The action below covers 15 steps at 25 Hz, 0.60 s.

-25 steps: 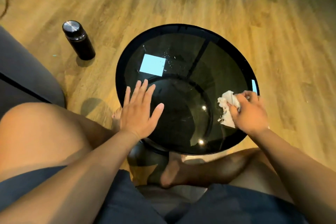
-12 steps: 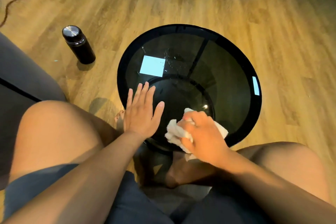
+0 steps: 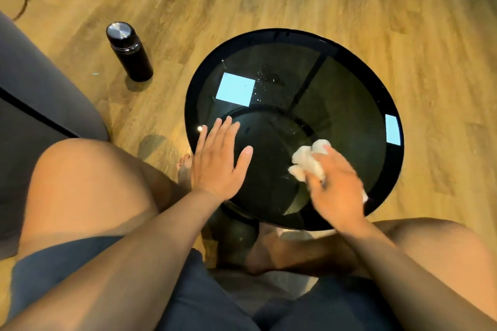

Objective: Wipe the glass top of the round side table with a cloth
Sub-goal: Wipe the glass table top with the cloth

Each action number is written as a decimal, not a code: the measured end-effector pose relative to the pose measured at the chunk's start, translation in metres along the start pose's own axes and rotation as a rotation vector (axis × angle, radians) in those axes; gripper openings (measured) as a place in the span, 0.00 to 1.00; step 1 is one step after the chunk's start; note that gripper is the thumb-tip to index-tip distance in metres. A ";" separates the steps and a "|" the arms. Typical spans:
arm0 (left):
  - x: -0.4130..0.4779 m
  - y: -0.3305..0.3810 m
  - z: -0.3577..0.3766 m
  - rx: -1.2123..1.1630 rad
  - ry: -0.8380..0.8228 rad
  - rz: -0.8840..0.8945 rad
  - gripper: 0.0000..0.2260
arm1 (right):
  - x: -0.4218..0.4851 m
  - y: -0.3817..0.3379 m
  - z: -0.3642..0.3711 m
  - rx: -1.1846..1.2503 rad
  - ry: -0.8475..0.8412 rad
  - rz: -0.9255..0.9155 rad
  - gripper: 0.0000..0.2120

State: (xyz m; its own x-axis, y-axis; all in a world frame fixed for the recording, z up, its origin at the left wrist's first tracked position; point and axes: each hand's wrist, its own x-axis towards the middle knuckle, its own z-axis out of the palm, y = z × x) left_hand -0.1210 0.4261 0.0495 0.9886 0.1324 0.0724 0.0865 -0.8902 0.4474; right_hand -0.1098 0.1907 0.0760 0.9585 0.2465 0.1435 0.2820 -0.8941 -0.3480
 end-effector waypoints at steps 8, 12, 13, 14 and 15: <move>-0.003 0.000 0.000 -0.011 0.026 0.020 0.28 | -0.018 -0.017 0.007 -0.103 -0.150 -0.362 0.23; 0.000 0.000 0.000 -0.016 0.006 -0.012 0.29 | 0.022 0.090 -0.030 -0.294 -0.046 -0.004 0.19; 0.000 0.000 0.000 -0.020 0.000 -0.017 0.29 | 0.031 0.109 -0.040 -0.308 -0.040 0.159 0.18; 0.000 -0.001 -0.001 -0.020 -0.003 -0.020 0.29 | 0.036 0.120 -0.044 -0.283 -0.041 0.313 0.19; 0.000 -0.001 -0.001 -0.019 -0.003 -0.021 0.28 | 0.038 0.121 -0.044 -0.272 -0.037 0.418 0.20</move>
State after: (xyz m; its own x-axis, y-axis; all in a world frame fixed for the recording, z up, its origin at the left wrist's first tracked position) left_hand -0.1211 0.4273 0.0497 0.9870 0.1492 0.0598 0.1047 -0.8790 0.4652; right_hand -0.0408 0.0749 0.0800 0.9893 -0.1455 0.0086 -0.1436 -0.9831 -0.1133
